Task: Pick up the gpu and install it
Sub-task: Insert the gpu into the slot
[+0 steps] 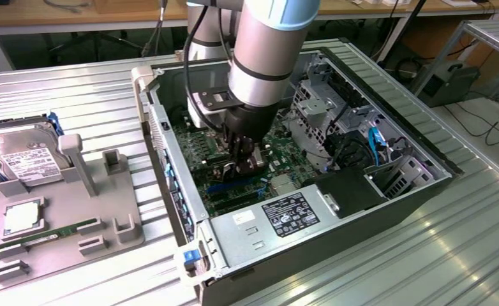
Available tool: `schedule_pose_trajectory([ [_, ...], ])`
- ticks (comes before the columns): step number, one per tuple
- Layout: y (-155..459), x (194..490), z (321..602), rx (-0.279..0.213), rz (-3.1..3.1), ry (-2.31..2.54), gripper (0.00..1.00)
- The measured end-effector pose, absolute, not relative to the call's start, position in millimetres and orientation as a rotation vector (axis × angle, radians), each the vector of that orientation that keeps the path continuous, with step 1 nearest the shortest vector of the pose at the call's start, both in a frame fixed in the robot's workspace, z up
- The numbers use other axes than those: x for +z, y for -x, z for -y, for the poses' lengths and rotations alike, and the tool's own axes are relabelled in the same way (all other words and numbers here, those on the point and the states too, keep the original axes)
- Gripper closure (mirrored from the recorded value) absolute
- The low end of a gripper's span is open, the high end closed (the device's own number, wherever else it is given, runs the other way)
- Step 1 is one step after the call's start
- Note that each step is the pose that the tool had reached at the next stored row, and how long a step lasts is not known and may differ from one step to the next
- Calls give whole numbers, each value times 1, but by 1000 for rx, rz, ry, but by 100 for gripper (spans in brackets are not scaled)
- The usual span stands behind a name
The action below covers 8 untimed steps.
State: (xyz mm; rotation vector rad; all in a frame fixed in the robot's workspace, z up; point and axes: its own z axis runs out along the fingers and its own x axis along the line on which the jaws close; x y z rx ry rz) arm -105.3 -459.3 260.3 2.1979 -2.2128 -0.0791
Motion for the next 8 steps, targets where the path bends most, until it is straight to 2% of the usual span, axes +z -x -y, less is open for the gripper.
schedule_pose_trajectory([
  [8,107,254,459,-79,2213,-2198,74],
])
